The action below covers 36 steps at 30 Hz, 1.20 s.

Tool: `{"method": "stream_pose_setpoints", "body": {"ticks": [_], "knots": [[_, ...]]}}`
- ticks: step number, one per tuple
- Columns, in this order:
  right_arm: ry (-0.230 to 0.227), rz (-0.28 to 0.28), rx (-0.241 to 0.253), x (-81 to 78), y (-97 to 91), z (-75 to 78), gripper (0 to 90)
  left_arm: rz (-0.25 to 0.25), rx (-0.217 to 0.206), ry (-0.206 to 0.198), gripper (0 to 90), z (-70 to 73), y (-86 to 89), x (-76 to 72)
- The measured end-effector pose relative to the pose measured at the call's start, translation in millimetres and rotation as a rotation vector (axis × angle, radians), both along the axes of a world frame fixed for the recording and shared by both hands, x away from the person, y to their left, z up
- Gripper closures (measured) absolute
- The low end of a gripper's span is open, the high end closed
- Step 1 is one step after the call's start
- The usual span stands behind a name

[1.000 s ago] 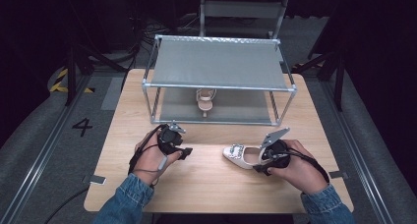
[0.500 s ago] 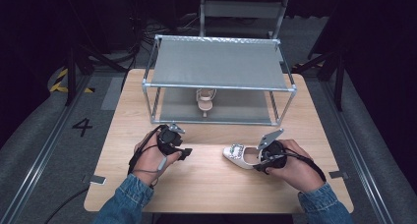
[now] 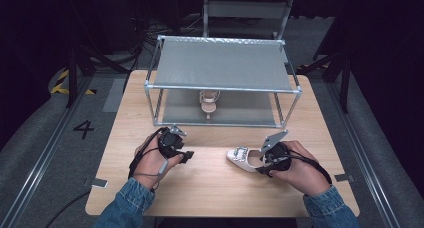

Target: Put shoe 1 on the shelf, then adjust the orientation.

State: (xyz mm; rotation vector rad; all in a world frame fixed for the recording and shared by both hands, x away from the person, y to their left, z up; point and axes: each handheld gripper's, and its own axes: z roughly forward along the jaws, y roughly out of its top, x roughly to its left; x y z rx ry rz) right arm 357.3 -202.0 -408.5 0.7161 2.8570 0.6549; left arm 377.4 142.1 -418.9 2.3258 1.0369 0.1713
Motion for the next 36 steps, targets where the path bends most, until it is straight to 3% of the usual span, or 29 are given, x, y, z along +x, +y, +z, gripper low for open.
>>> {"method": "stream_pose_setpoints", "body": {"ticks": [7,12,13,17,23,29,36], "knots": [[0.023,0.017,-0.048,7.9,7.2,-15.1,65.0,0.012,0.002,0.001,48.1,-0.4,3.5,-1.5],[0.040,0.021,-0.052,9.2,8.3,-19.0,68.5,0.010,0.001,0.004,48.2,-1.1,4.0,-1.7],[0.051,0.017,-0.045,8.3,9.9,-20.1,77.2,0.007,0.003,0.002,48.2,-1.1,4.3,-1.3],[0.062,0.024,-0.061,7.6,14.4,-22.4,83.1,0.017,-0.003,0.005,48.2,-1.1,5.2,-0.8],[0.044,-0.012,-0.057,7.1,22.2,-20.2,87.7,0.024,-0.013,0.001,48.2,0.1,7.4,1.6],[0.021,-0.080,-0.011,11.0,23.2,-10.9,87.9,0.033,-0.014,0.003,48.2,-0.1,12.0,1.3],[-0.020,-0.128,0.036,26.9,32.2,6.7,87.9,0.064,-0.024,-0.003,48.4,2.0,24.3,-3.2]]}}
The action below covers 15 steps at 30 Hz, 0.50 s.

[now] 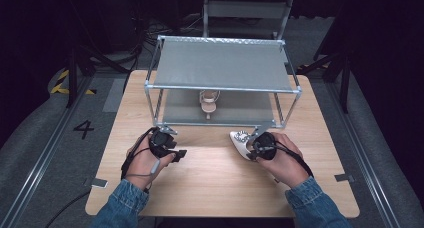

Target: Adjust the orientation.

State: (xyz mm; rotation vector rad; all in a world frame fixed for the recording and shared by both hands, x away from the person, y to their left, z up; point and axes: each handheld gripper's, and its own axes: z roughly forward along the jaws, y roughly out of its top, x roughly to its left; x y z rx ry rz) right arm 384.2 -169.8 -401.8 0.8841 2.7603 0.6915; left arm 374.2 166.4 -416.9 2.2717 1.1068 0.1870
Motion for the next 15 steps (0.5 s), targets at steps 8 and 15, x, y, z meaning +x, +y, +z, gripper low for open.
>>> {"method": "stream_pose_setpoints", "body": {"ticks": [8,15], "knots": [[-0.039,-0.055,0.027,36.1,21.3,9.8,87.9,0.053,-0.003,0.002,48.4,0.2,19.0,-7.8],[-0.037,-0.090,0.020,69.1,41.9,4.7,87.9,0.070,-0.014,0.005,48.4,-0.1,28.0,-12.1]]}}
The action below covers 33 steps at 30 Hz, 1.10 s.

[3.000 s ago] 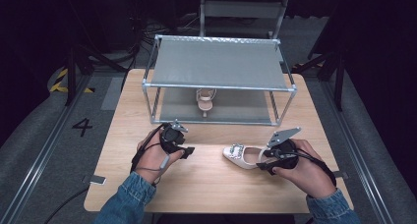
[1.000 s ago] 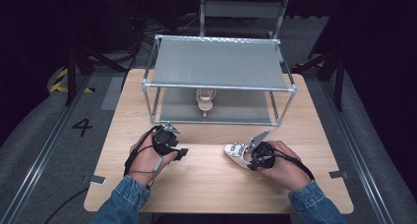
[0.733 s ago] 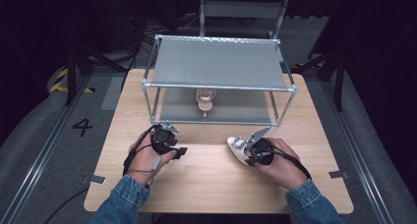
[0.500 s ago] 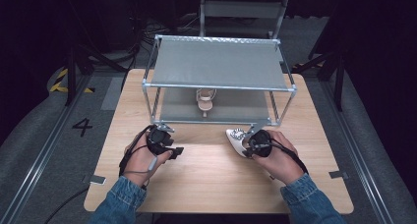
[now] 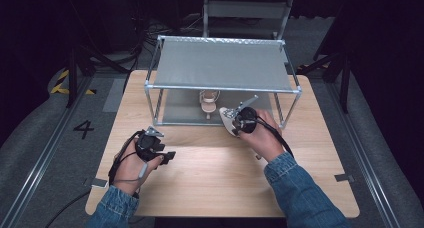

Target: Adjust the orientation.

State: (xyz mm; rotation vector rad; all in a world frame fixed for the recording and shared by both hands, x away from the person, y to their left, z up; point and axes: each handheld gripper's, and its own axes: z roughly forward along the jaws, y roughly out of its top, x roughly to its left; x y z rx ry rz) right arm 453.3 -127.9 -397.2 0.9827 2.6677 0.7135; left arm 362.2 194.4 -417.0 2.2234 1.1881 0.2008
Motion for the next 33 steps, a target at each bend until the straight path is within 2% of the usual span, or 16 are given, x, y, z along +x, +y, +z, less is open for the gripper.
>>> {"method": "stream_pose_setpoints", "body": {"ticks": [8,12,21,23,24,25,26,28,30,31,33], "knots": [[-0.005,-0.051,-0.026,25.8,12.7,-12.0,87.9,0.010,-0.007,-0.006,48.5,1.3,6.0,-1.8],[-0.030,-0.079,-0.046,36.9,15.2,-18.2,87.9,0.008,-0.007,-0.003,48.4,1.8,6.2,-1.1],[-0.043,-0.123,-0.056,46.6,18.1,-24.1,87.2,-0.003,-0.011,0.005,48.2,1.3,3.6,1.6],[-0.039,-0.113,-0.052,46.5,19.0,-24.6,84.0,-0.001,-0.012,0.000,48.2,1.9,3.3,1.8],[-0.051,-0.113,-0.054,45.9,19.1,-24.6,80.9,-0.002,-0.013,-0.001,48.2,2.3,3.2,1.9],[-0.068,-0.123,-0.050,44.6,18.3,-23.1,72.8,-0.006,-0.012,-0.001,48.2,3.0,3.0,2.5],[-0.068,-0.123,-0.050,44.6,18.3,-23.1,72.8,-0.006,-0.012,-0.001,48.2,3.0,3.0,2.5],[-0.094,-0.136,-0.021,41.2,14.7,-19.2,60.3,-0.005,-0.017,0.004,48.2,3.0,1.5,2.7],[-0.097,-0.137,-0.016,39.6,13.0,-17.9,58.9,-0.014,-0.012,0.007,48.2,3.2,0.6,3.8],[-0.101,-0.132,0.010,35.7,9.0,-14.9,55.8,-0.015,-0.014,0.006,48.2,2.7,-0.9,4.7],[-0.099,-0.134,0.014,34.1,7.7,-13.6,55.6,-0.016,-0.011,0.005,48.2,2.8,-1.8,5.5]]}}
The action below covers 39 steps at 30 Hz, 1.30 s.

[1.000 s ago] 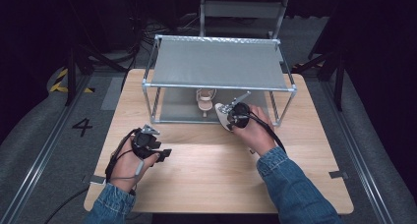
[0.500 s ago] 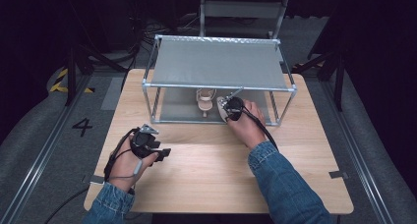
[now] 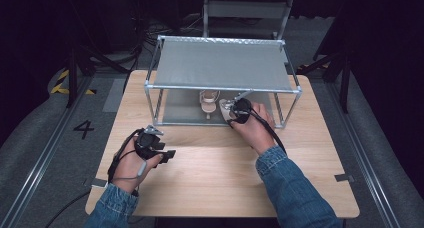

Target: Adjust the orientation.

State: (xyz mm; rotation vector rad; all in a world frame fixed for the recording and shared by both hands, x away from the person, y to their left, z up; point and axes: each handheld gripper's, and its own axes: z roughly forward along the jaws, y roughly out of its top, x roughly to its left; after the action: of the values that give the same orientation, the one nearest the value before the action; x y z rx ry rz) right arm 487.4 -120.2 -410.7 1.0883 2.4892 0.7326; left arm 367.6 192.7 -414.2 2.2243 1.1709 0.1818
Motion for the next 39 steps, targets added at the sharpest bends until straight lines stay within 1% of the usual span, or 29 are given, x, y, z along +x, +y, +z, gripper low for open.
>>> {"method": "stream_pose_setpoints", "body": {"ticks": [1,2,3,4,5,8,10,11,13,16,17,18,19,21,26,27,28,31,33,37,39], "knots": [[0.003,-0.012,0.006,-4.6,-3.0,3.3,54.8,-0.006,0.002,-0.003,48.2,-0.2,-0.4,0.8],[0.003,-0.012,0.006,-4.6,-3.0,3.3,54.8,-0.004,-0.001,-0.002,48.2,-0.4,-1.4,1.1],[-0.008,-0.011,0.020,-9.3,-6.1,7.0,54.0,-0.007,-0.001,0.001,48.2,-0.8,-3.2,2.3],[-0.008,-0.011,0.020,-9.3,-6.1,7.0,54.0,-0.007,-0.001,0.001,48.2,-0.8,-3.2,2.3],[-0.010,-0.015,0.029,-11.9,-7.3,9.2,53.3,-0.012,0.003,0.002,48.2,-0.9,-4.1,3.3],[-0.024,-0.012,0.036,-20.1,-12.0,16.8,52.4,-0.016,0.001,0.005,48.2,-1.6,-7.2,4.9],[-0.019,-0.014,0.049,-26.1,-15.4,20.9,52.1,-0.022,0.001,0.008,48.2,-1.7,-8.7,5.6],[-0.020,-0.015,0.051,-28.3,-16.6,22.1,52.1,-0.026,0.004,0.003,48.2,-1.8,-9.2,6.3],[-0.026,-0.013,0.063,-35.8,-20.8,25.9,51.7,-0.026,0.000,0.007,48.2,-1.7,-10.7,7.1],[-0.038,-0.011,0.084,-49.0,-29.0,32.9,51.4,-0.038,0.010,0.004,48.2,-1.5,-12.0,9.0],[-0.046,-0.014,0.091,-53.3,-32.3,35.1,51.4,-0.034,0.005,0.010,48.2,-1.7,-13.3,9.1],[-0.046,-0.014,0.091,-53.3,-32.3,35.1,51.4,-0.034,0.005,0.010,48.2,-1.7,-13.3,9.1],[-0.052,-0.020,0.099,-58.5,-37.3,37.6,51.6,-0.038,0.008,0.010,48.2,-1.5,-13.9,9.5],[-0.048,-0.027,0.108,-67.5,-47.3,40.9,52.3,-0.038,0.004,0.013,48.2,-1.9,-15.7,10.2],[-0.052,-0.053,0.126,-88.0,-69.4,44.0,52.9,-0.050,0.014,0.012,48.2,-2.2,-17.8,11.8],[-0.054,-0.057,0.126,-91.0,-72.5,44.1,52.8,-0.048,0.019,0.004,48.2,-2.6,-18.3,11.9],[-0.058,-0.061,0.126,-95.4,-77.9,44.2,52.9,-0.044,0.011,0.012,48.2,-3.1,-19.2,11.4],[-0.060,-0.077,0.117,-105.6,-90.3,41.4,52.8,-0.042,0.011,0.018,48.2,-3.1,-20.1,10.9],[-0.058,-0.087,0.112,-108.3,-96.8,37.0,52.9,-0.043,0.014,0.018,48.2,-3.2,-20.3,10.9],[-0.028,-0.116,0.109,-109.3,-108.6,20.3,53.4,-0.042,0.018,0.018,48.1,-3.5,-20.5,10.6],[-0.008,-0.125,0.109,-108.1,-111.2,8.1,53.3,-0.042,0.017,0.018,48.1,-3.6,-19.9,11.0]]}}
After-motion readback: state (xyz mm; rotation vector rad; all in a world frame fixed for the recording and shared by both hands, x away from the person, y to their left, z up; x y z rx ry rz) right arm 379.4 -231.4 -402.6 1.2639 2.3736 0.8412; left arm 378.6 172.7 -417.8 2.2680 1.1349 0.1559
